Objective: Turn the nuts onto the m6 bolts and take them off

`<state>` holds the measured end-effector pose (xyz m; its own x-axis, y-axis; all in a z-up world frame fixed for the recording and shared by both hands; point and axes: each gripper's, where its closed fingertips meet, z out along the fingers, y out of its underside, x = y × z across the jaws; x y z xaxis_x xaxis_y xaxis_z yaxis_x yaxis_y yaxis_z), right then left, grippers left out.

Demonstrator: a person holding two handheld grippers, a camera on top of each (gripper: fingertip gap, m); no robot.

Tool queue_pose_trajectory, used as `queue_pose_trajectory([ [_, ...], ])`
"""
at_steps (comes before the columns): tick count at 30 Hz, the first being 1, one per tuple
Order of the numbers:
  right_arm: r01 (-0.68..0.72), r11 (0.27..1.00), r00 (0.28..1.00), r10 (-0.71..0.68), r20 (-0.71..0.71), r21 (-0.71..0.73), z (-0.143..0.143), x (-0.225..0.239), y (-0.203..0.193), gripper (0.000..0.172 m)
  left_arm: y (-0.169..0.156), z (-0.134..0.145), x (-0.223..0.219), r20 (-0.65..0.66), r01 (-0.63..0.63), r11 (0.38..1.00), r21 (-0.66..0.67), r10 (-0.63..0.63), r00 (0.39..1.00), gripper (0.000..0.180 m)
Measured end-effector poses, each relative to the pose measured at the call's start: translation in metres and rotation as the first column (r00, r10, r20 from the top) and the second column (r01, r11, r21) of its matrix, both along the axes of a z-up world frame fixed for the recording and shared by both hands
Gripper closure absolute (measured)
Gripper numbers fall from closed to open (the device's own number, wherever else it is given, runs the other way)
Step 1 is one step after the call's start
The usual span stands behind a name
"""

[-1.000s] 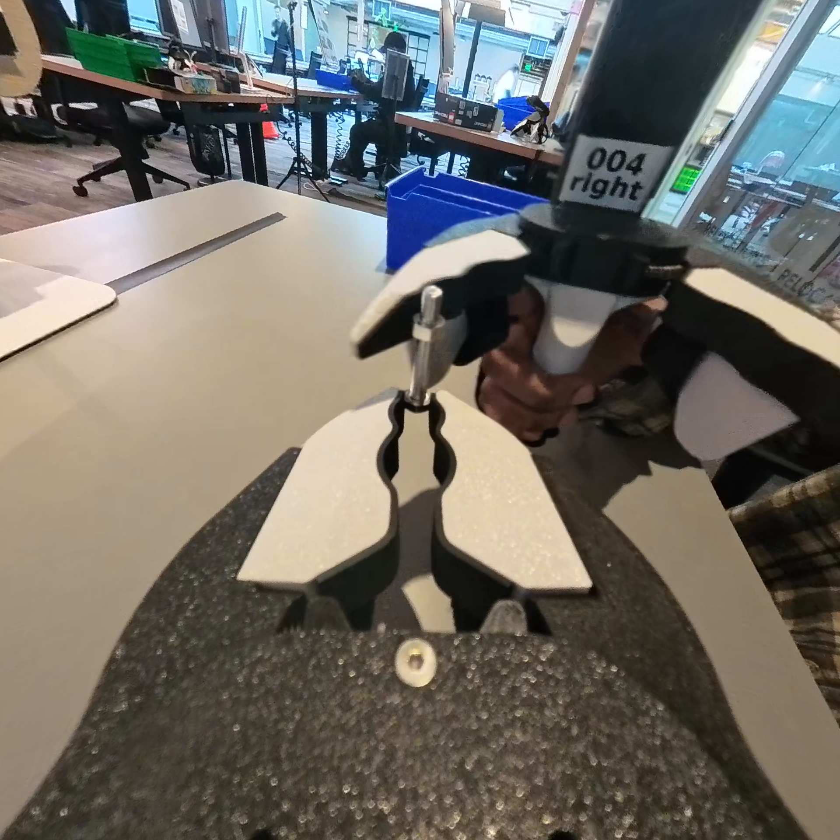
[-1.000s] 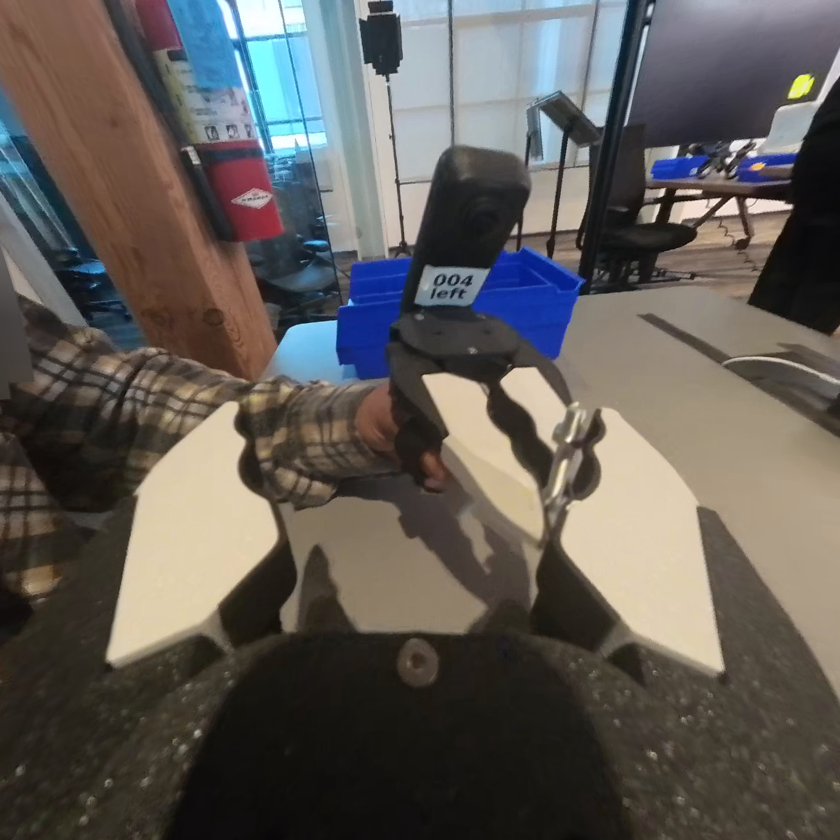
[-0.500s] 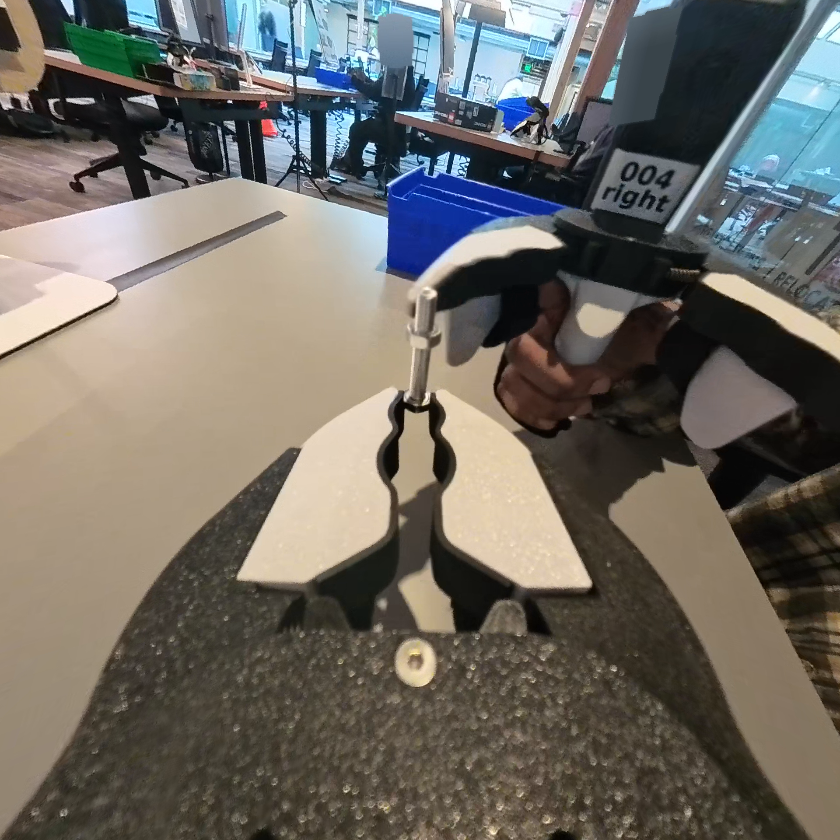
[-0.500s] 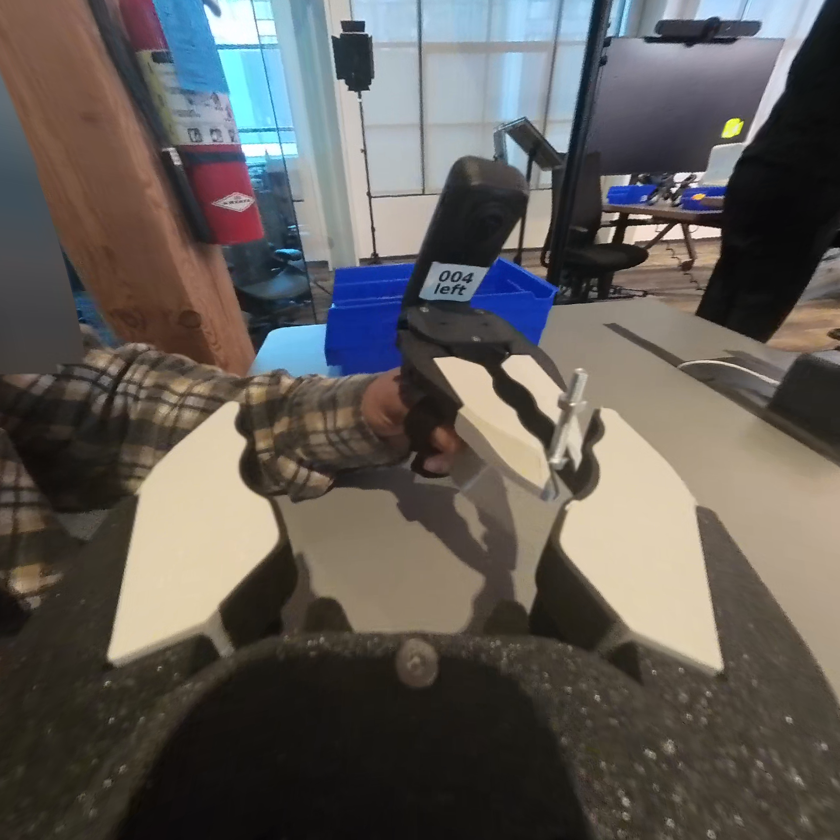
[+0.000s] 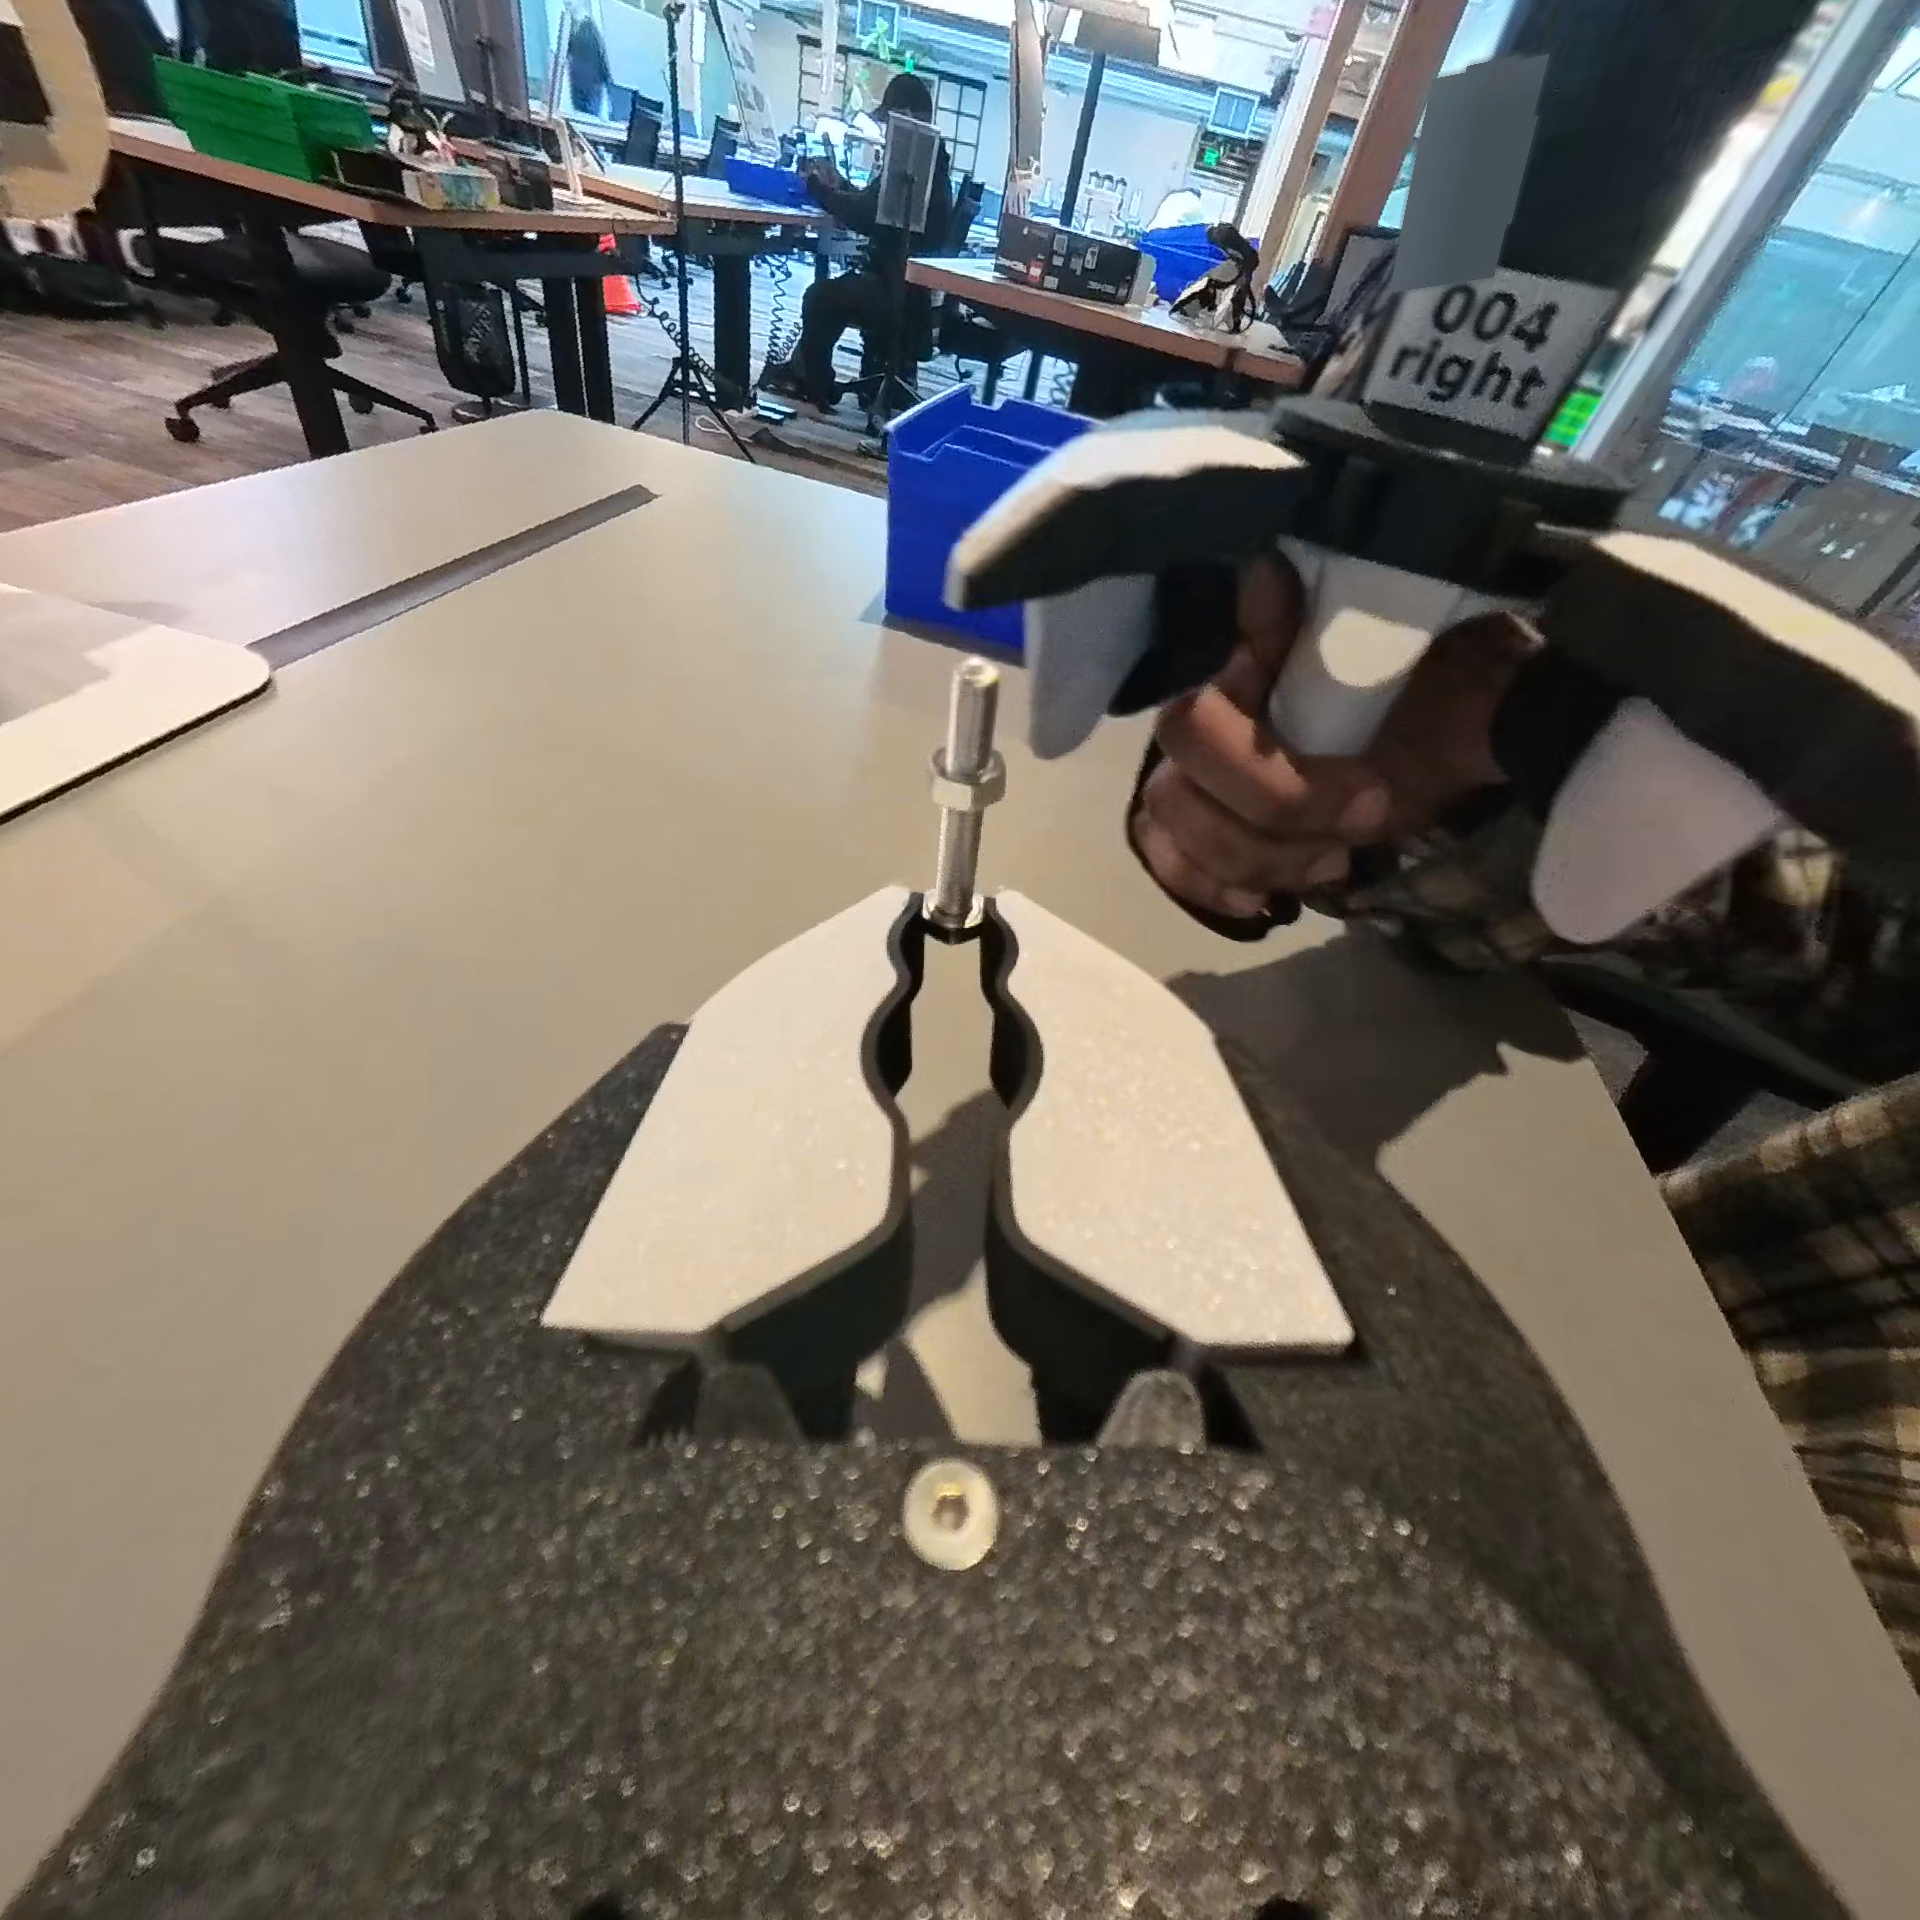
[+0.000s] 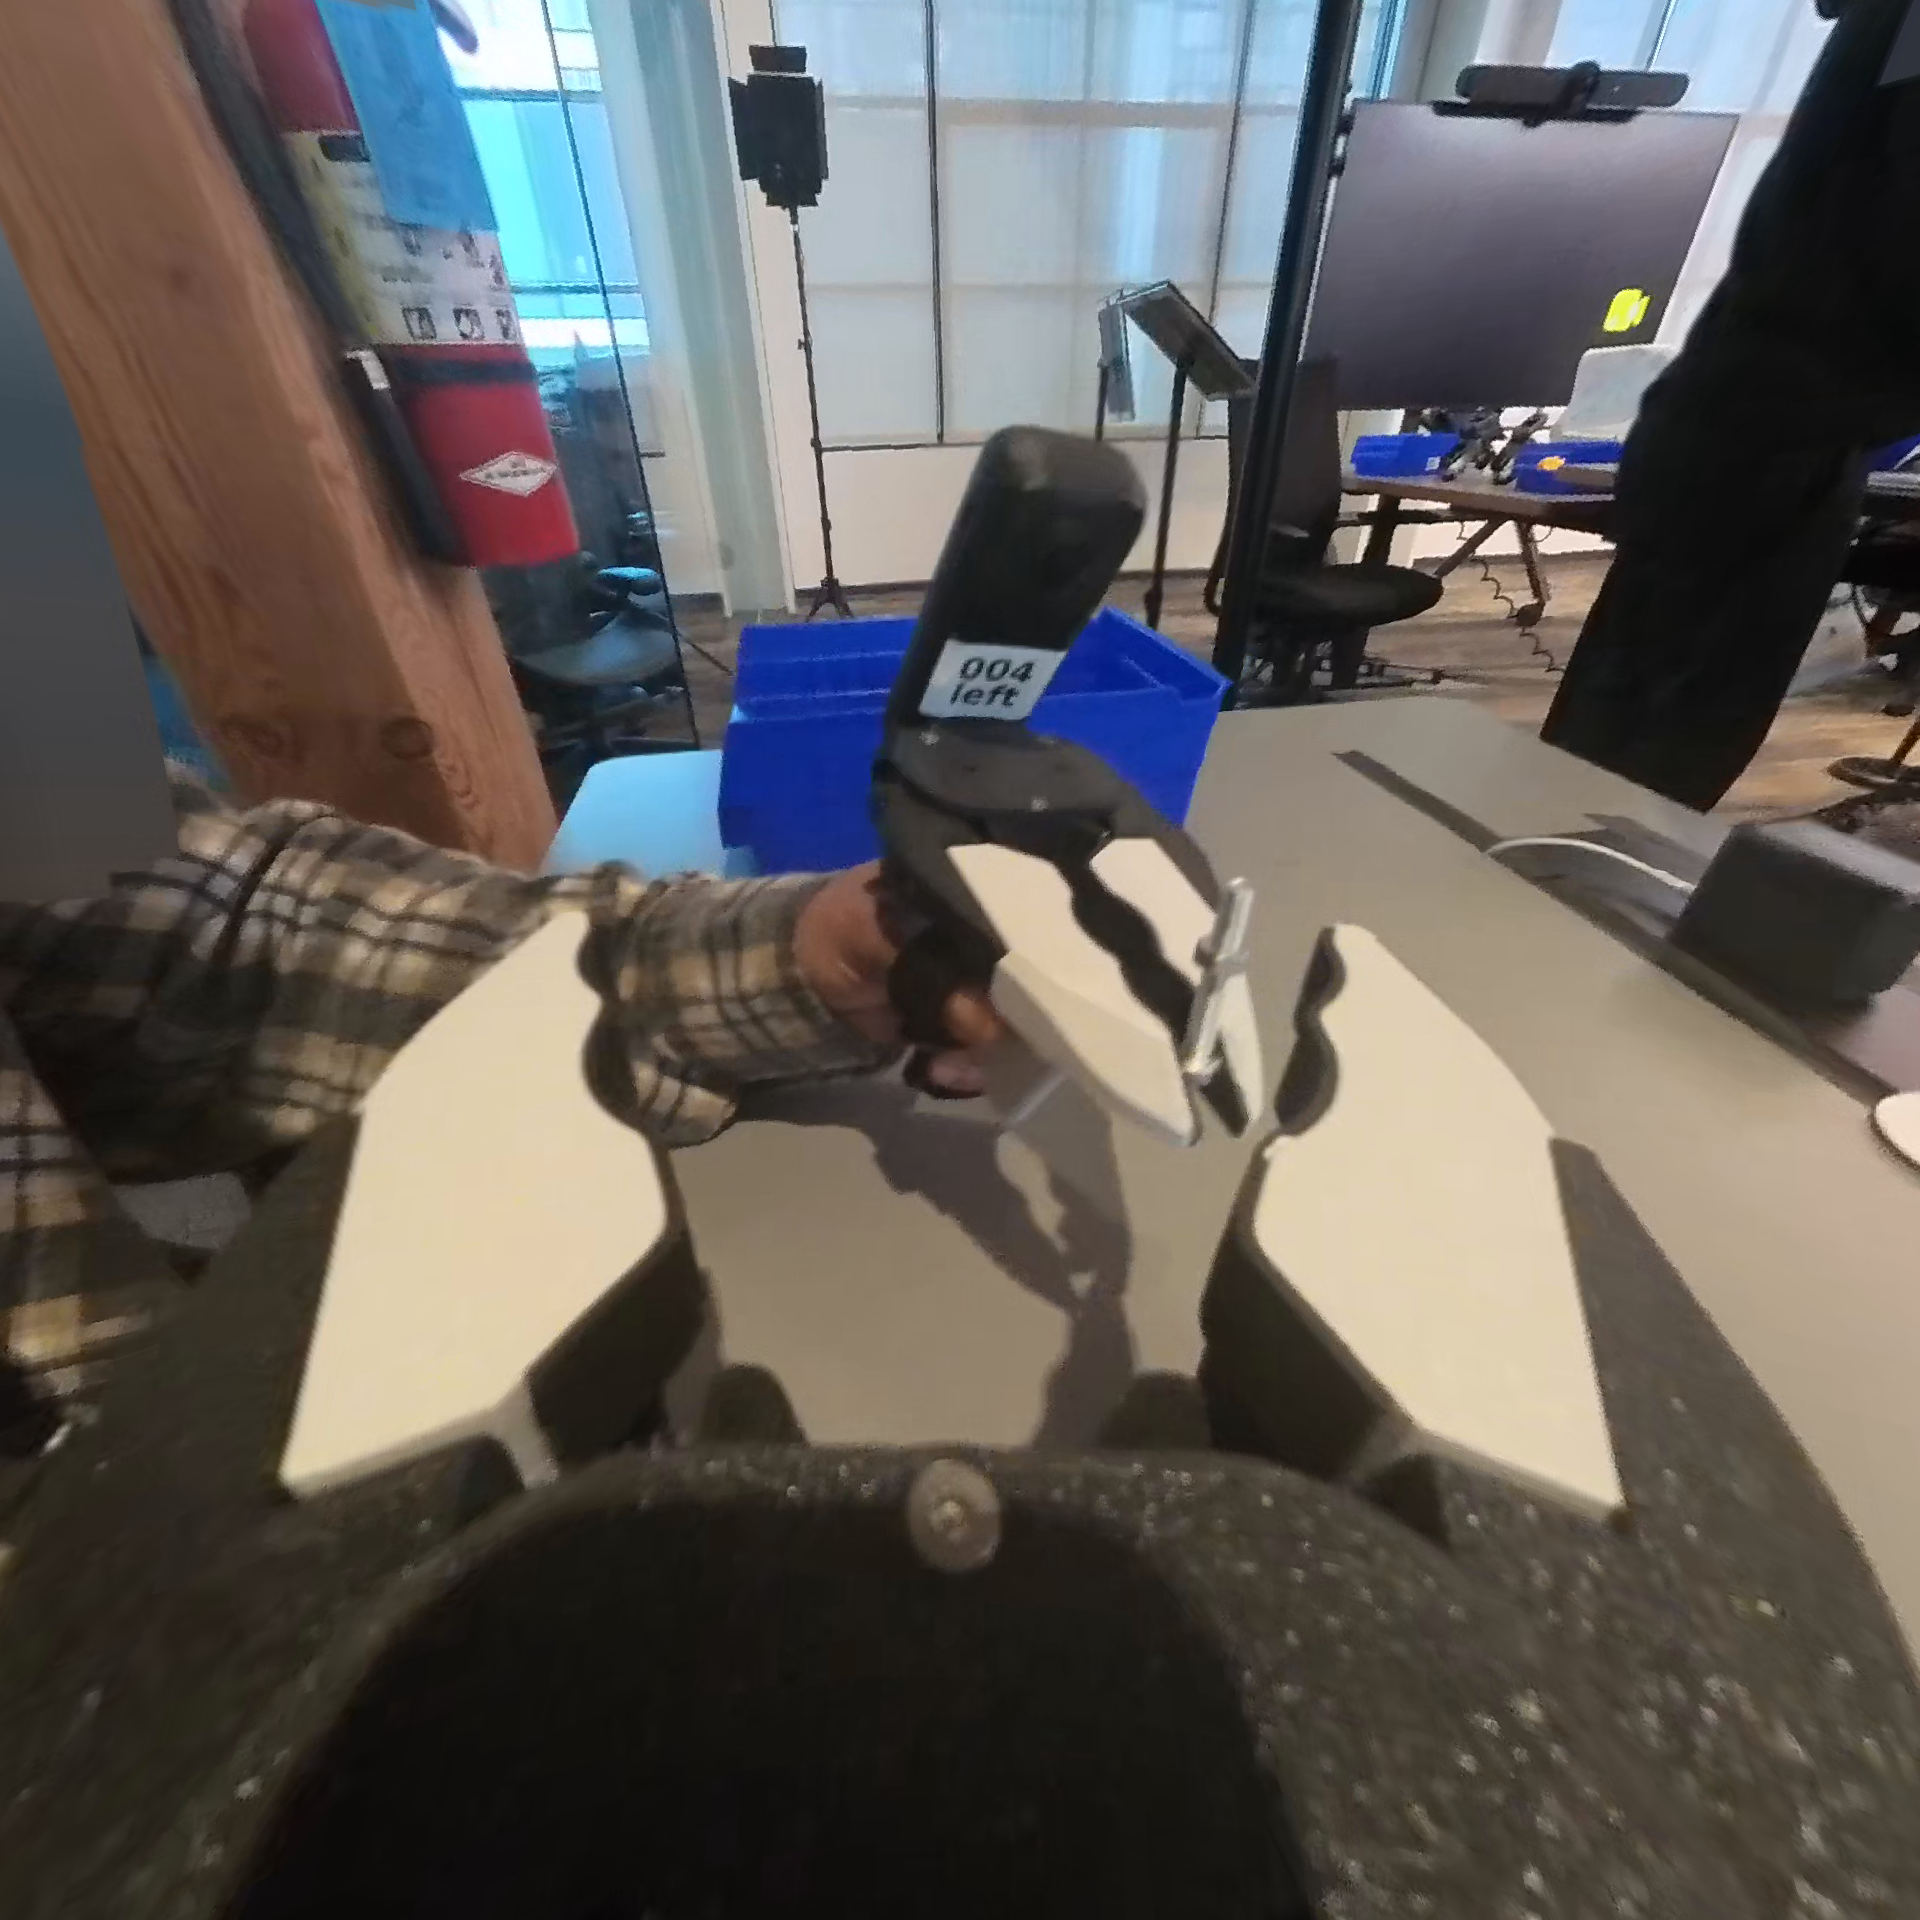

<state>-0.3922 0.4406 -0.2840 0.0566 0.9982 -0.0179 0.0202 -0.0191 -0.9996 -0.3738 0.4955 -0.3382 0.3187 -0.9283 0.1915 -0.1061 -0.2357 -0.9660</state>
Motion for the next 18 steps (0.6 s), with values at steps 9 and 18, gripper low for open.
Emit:
queue_pose_trajectory([
  [9, 0.073, 0.997, 0.996, -0.072, 0.058, -0.025, -0.004, -0.017, 0.043, 0.113, -0.004, 0.000, 0.004, -0.014, 0.019, 1.000, 0.015, -0.018, 1.000, 0.171],
  [18, 0.032, 0.998, 0.997, -0.027, 0.074, -0.058, -0.006, -0.017, 0.046, 0.166, -0.009, 0.004, 0.007, -0.013, 0.036, 0.999, 0.031, -0.036, 0.999, 0.171],
])
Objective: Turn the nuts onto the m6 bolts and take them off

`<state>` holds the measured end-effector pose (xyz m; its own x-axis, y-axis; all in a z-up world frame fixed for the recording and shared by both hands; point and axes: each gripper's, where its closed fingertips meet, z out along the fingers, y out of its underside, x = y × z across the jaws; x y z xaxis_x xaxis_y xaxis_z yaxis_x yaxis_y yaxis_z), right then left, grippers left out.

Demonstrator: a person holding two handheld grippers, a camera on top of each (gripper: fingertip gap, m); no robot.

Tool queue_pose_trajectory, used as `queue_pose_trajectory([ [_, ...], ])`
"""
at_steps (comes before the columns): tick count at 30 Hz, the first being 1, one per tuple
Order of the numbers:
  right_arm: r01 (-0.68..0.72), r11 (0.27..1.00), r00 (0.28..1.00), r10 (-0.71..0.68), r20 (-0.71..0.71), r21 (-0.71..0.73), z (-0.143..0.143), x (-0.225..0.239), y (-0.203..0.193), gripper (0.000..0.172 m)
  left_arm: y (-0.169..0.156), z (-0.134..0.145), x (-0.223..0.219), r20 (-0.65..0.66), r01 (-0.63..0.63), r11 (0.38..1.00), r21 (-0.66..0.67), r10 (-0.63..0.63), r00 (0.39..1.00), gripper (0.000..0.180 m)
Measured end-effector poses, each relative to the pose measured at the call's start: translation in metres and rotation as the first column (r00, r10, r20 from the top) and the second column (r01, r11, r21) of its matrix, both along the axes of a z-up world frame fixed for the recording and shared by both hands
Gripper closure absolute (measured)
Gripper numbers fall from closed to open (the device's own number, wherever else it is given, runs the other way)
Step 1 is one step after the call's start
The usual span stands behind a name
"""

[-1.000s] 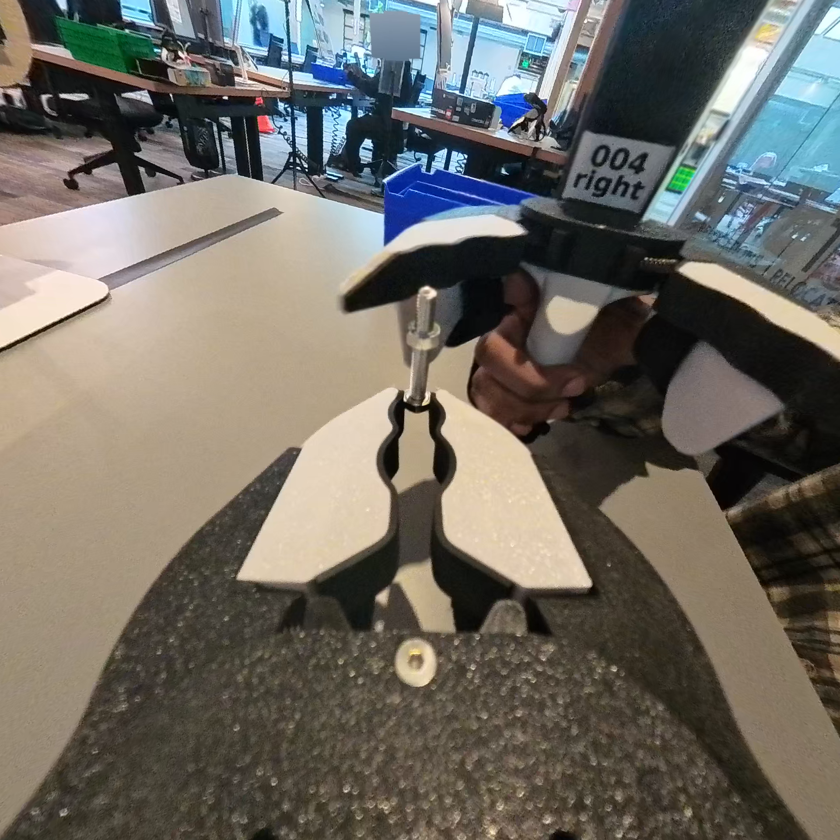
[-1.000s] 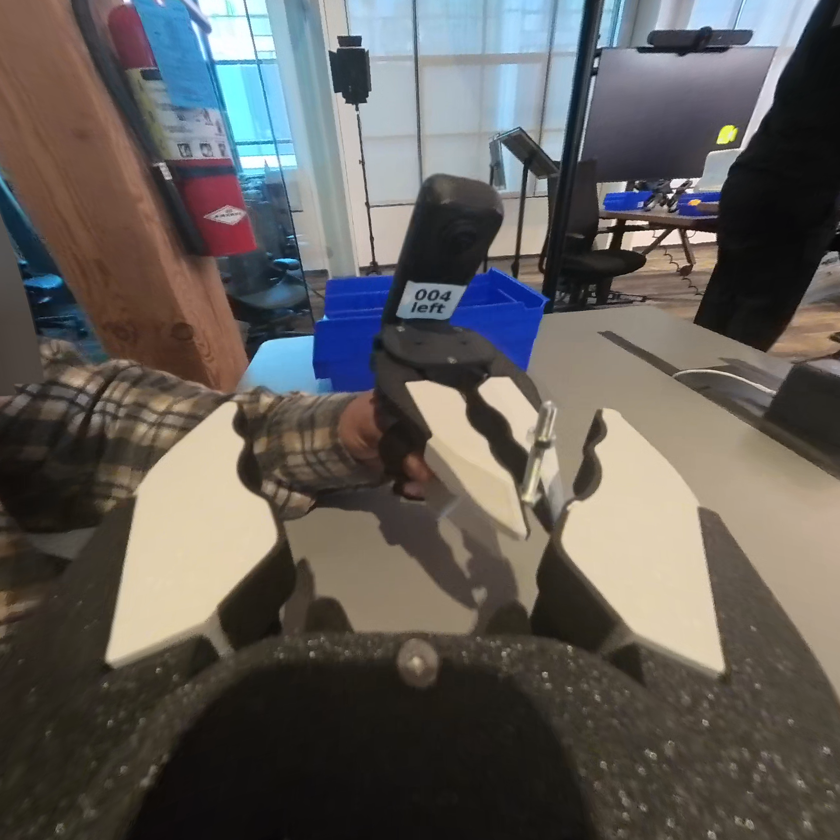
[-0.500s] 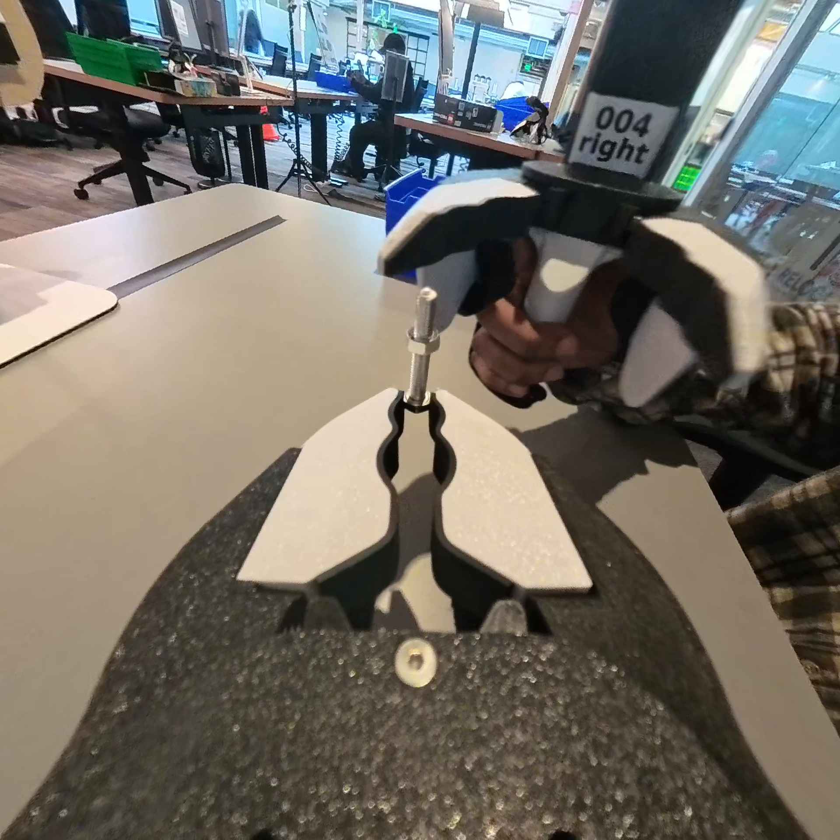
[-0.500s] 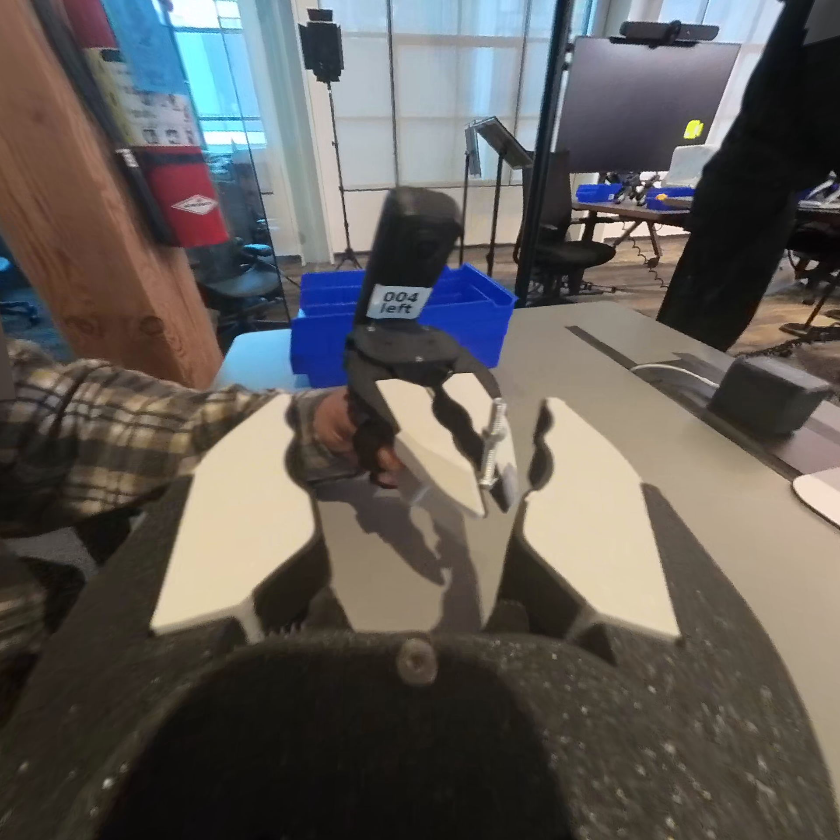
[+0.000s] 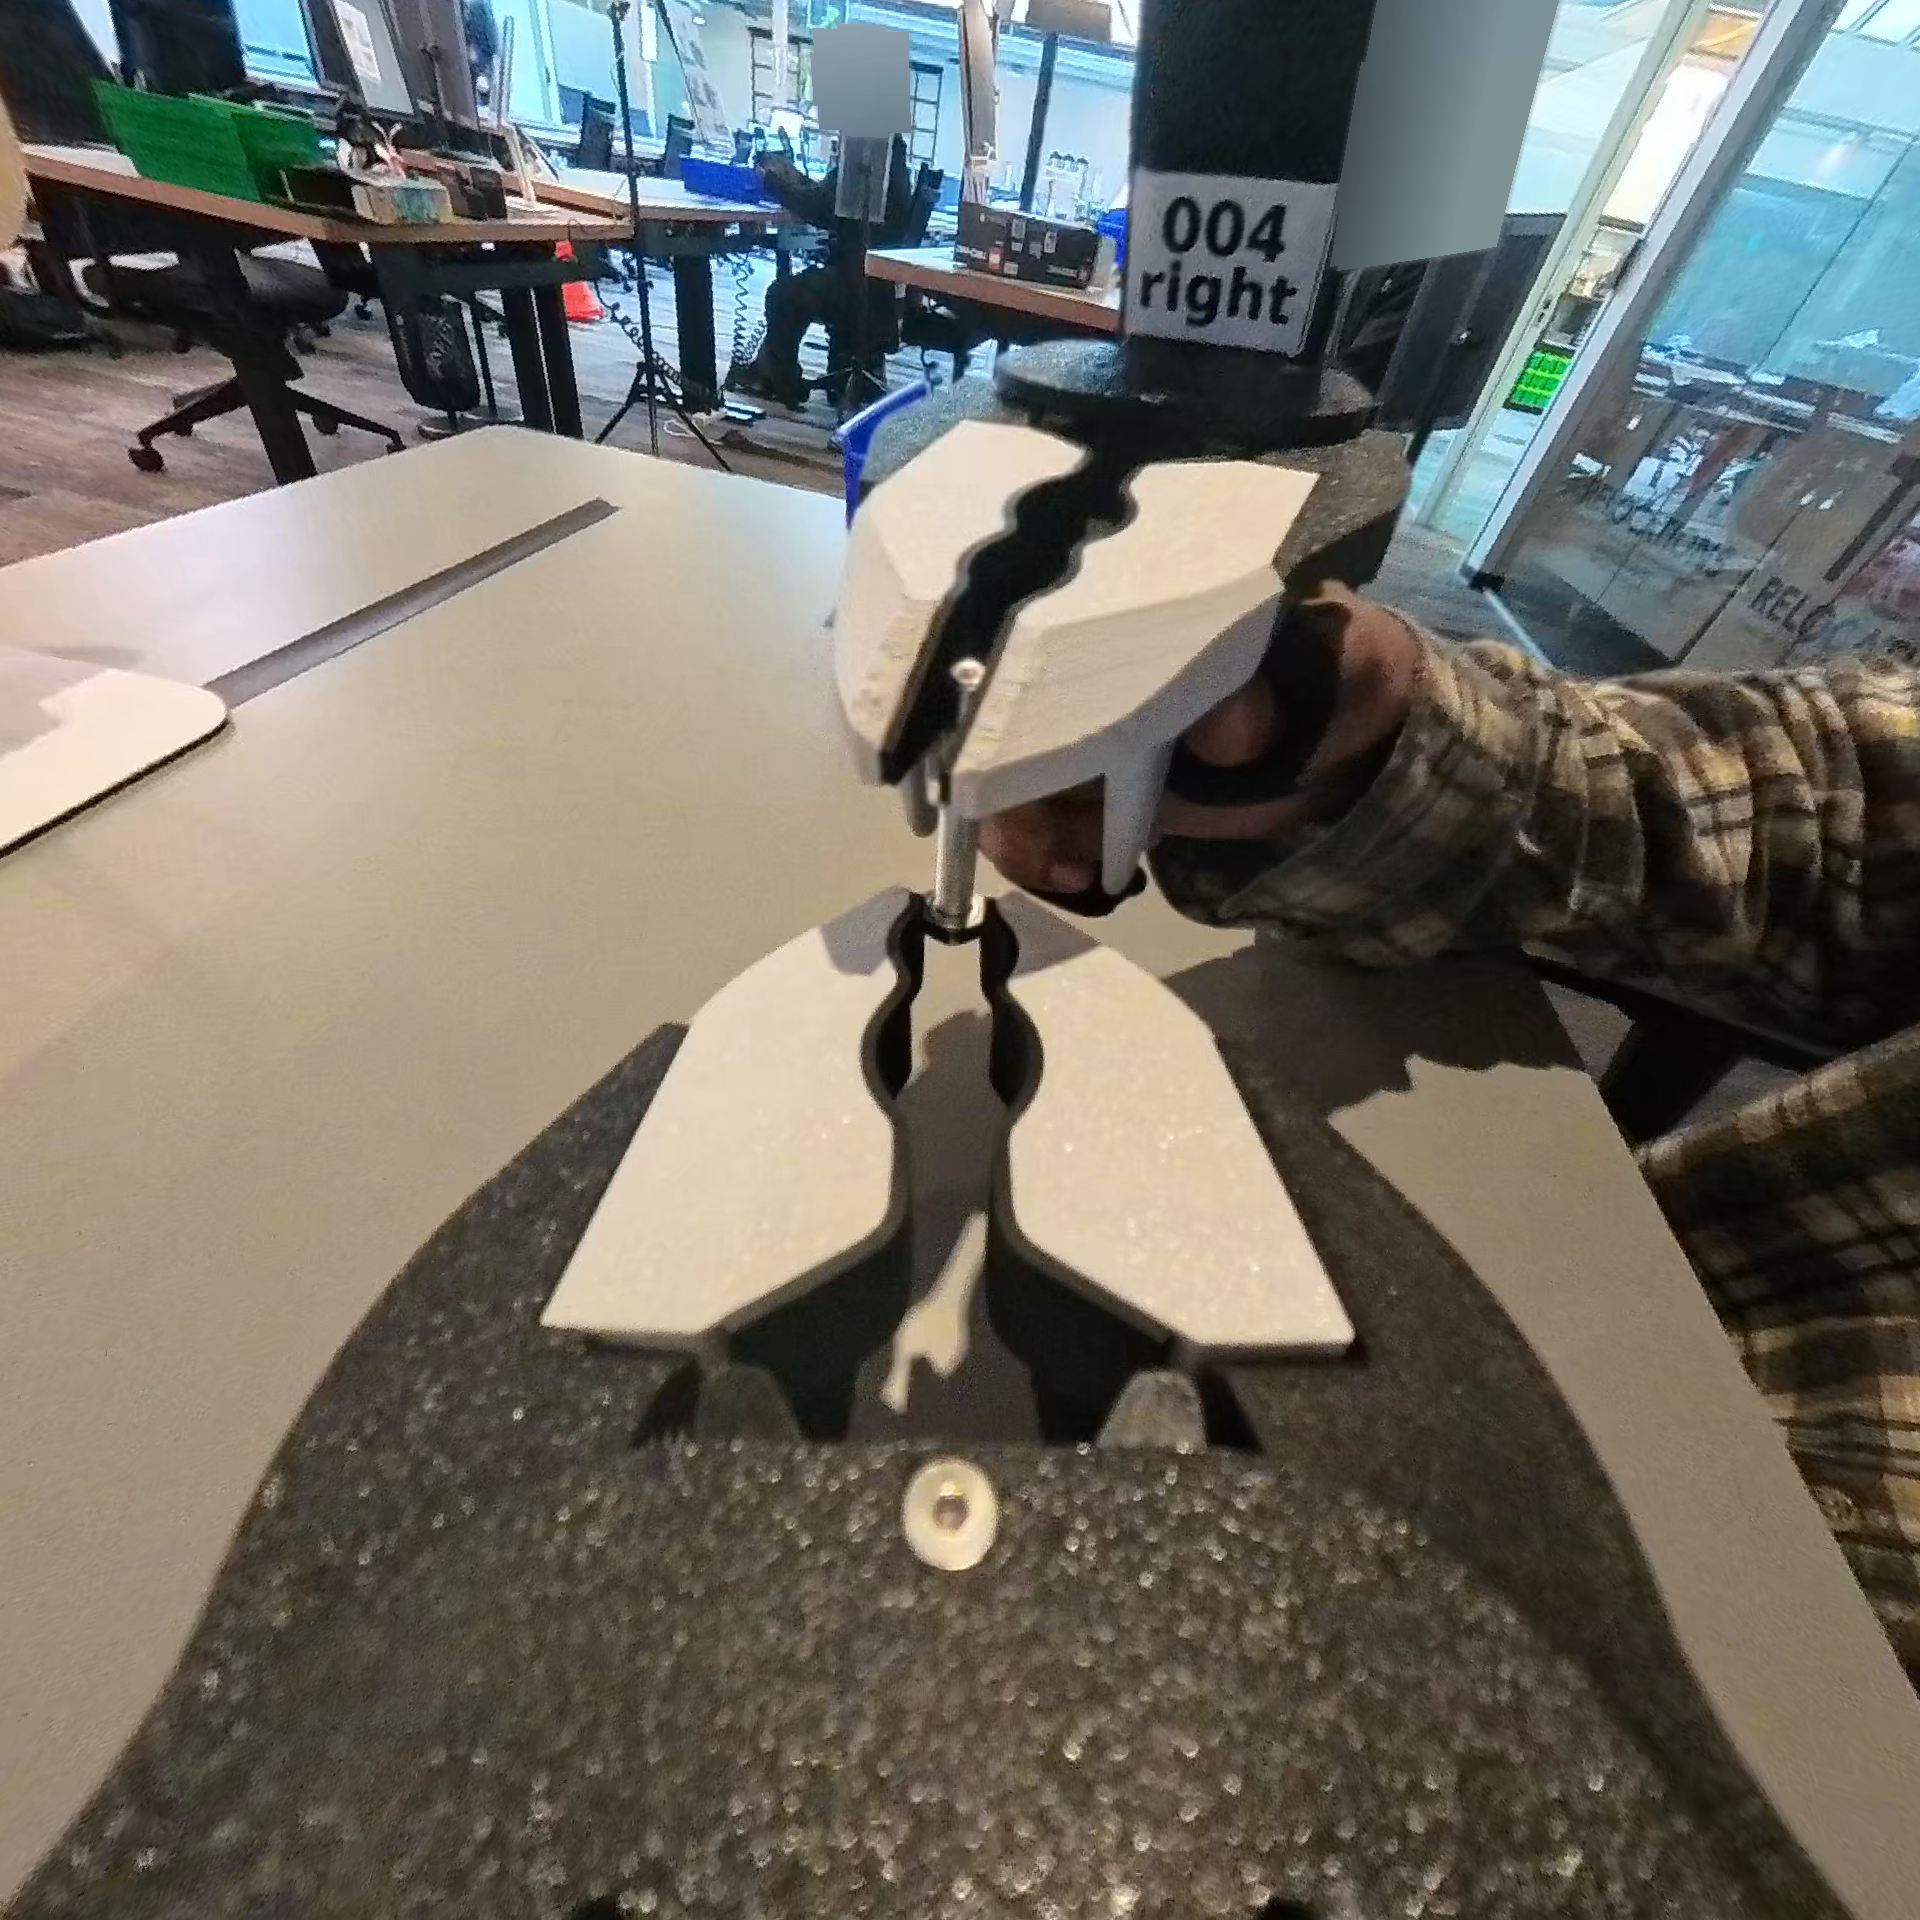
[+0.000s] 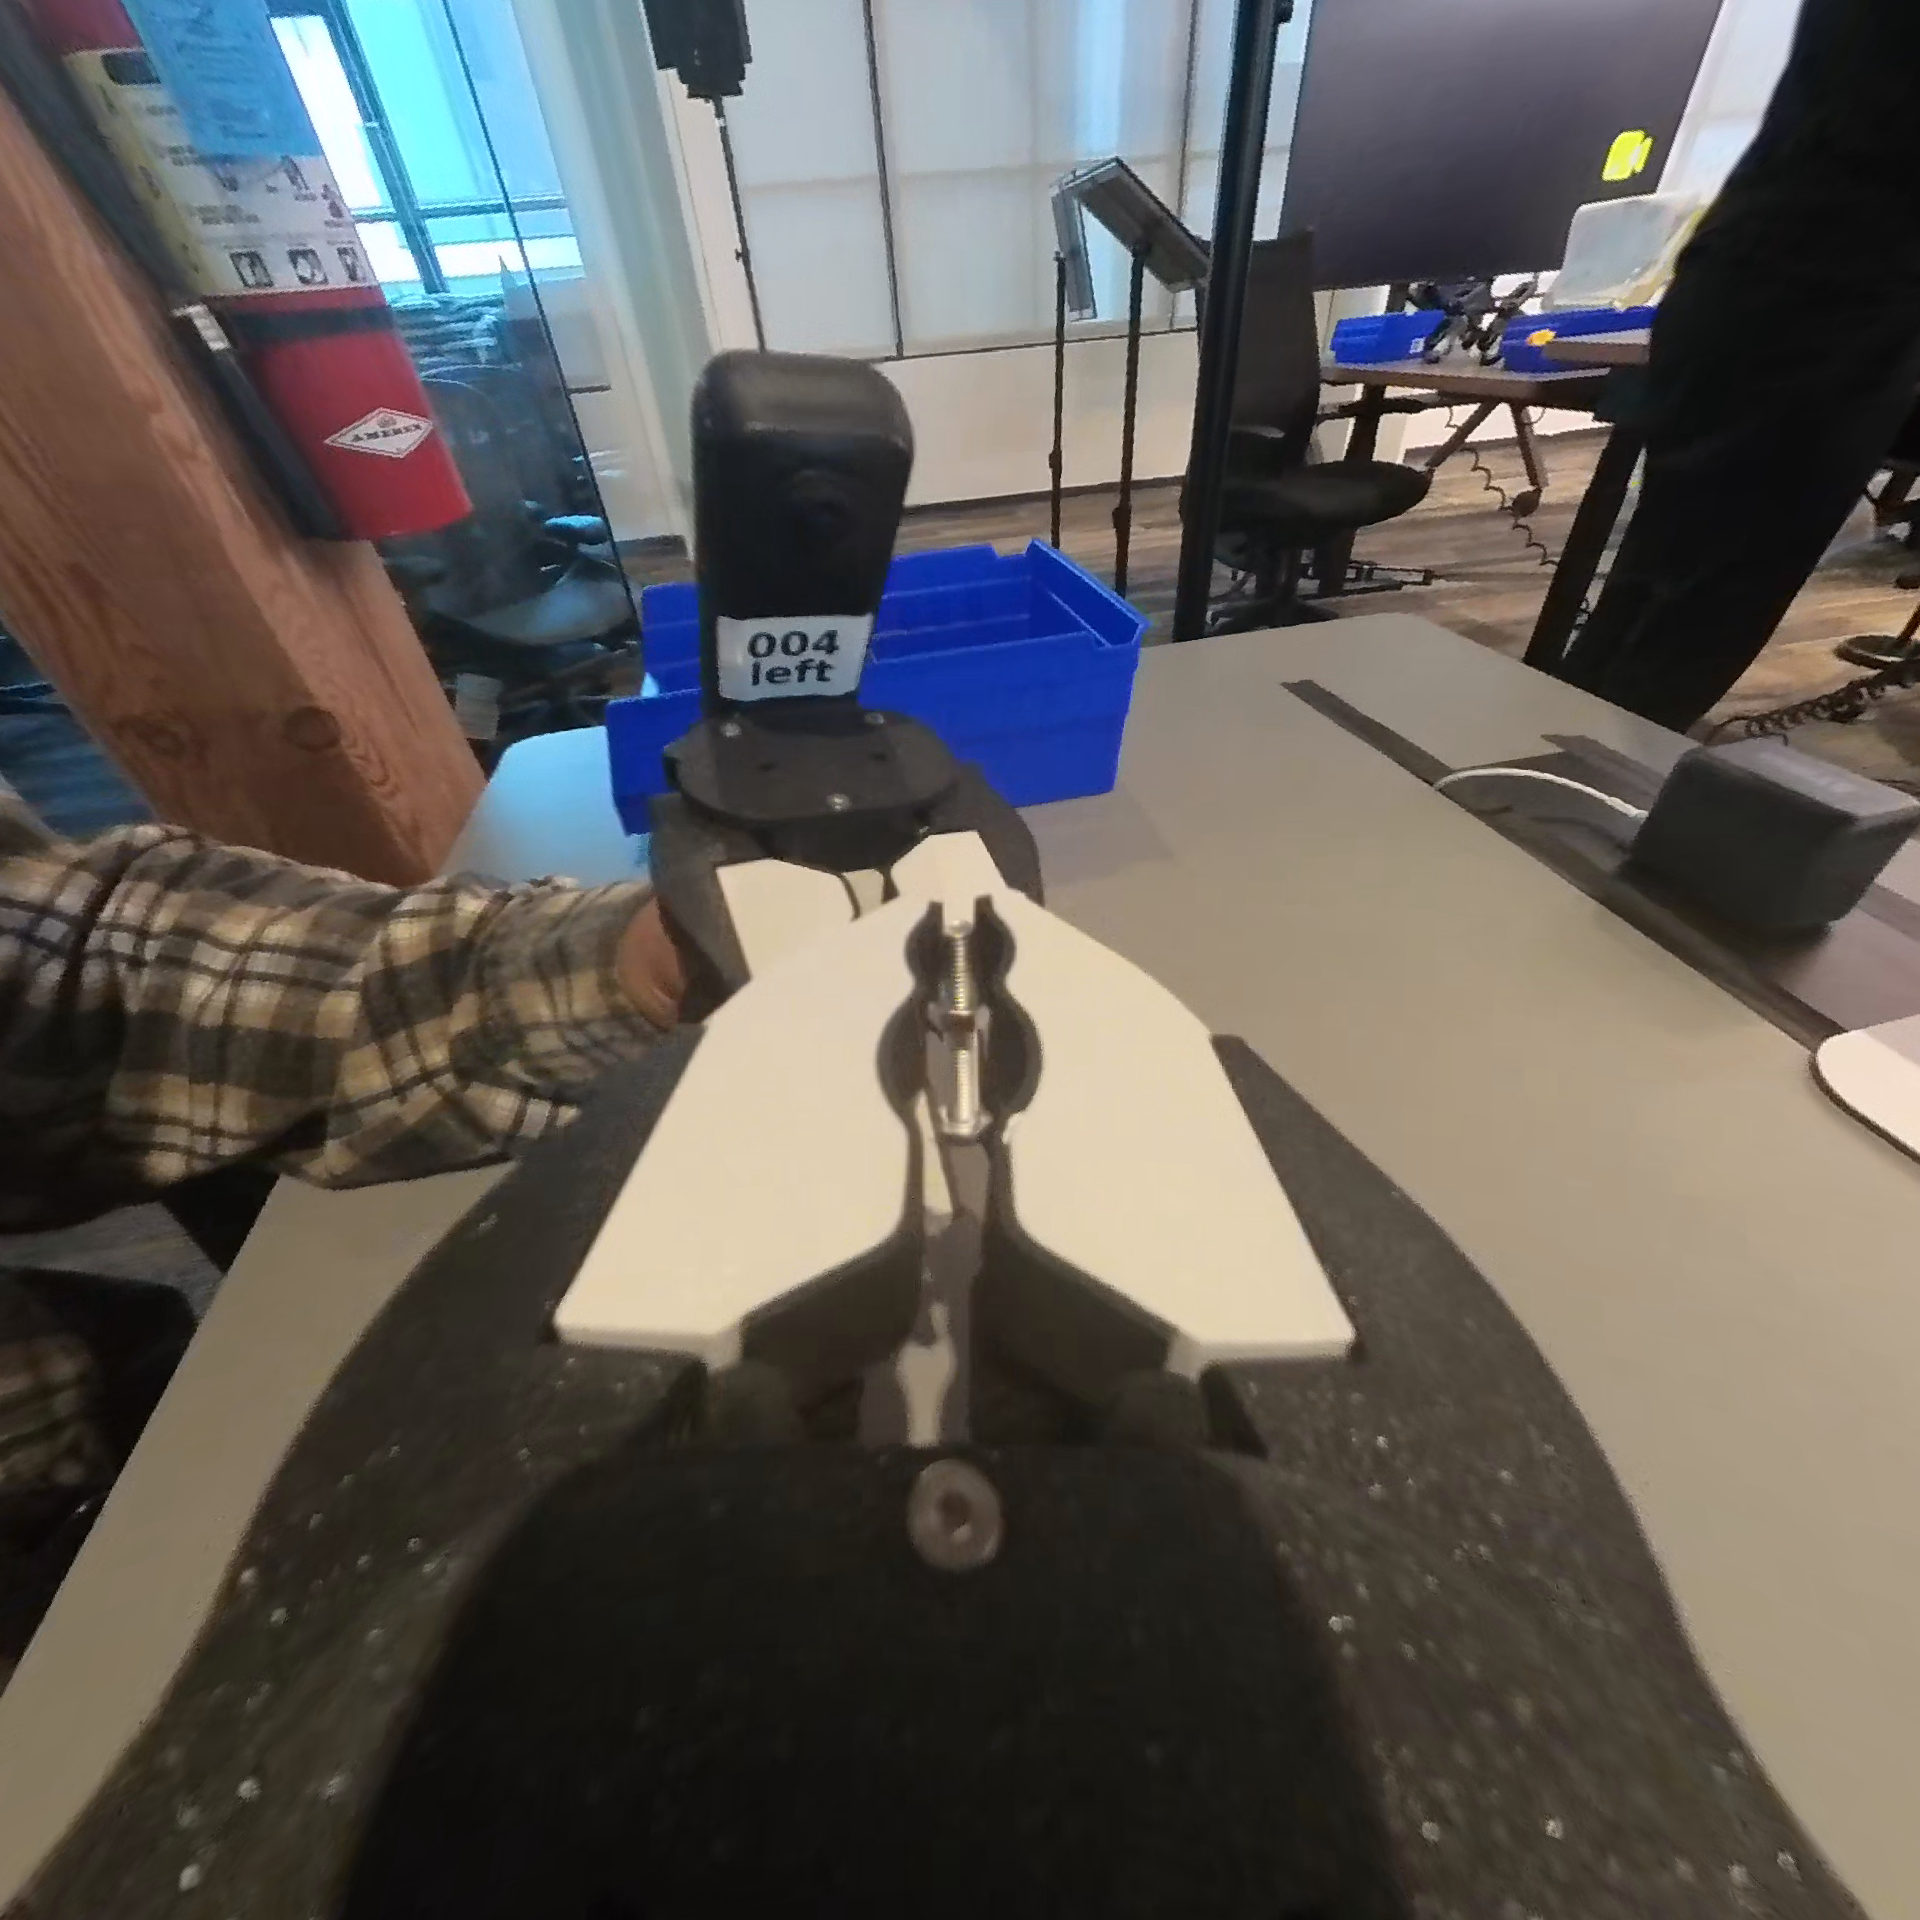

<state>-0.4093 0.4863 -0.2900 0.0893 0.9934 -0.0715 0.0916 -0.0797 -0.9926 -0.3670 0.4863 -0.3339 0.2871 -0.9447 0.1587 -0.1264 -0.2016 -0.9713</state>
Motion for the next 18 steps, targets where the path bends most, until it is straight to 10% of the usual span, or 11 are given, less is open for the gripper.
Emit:
queue_pose_trajectory([
  [4, 0.003, 1.000, 0.999, -0.003, -0.037, -0.003, 0.012, 0.006, -0.005, 0.167, -0.008, 0.012, 0.003, 0.061, 0.039, 0.999, 0.025, -0.040, 0.997, 0.170],
  [7, 0.055, 0.998, 0.995, -0.055, -0.078, -0.004, 0.038, 0.037, -0.008, 0.167, -0.003, 0.011, 0.005, 0.050, 0.003, 1.000, 0.015, -0.004, 0.999, 0.118],
  [11, 0.307, 0.946, 0.948, -0.314, 0.054, 0.099, 0.072, 0.141, 0.013, 0.167, -0.004, -0.001, 0.014, 0.003, 0.010, 1.000, -0.007, -0.010, 1.000, 0.101],
  [18, 0.802, 0.587, 0.475, -0.738, 0.479, 0.110, 0.047, 0.403, 0.052, 0.166, -0.014, -0.001, 0.026, -0.007, 0.053, 0.999, 0.000, -0.053, 0.999, 0.106],
])
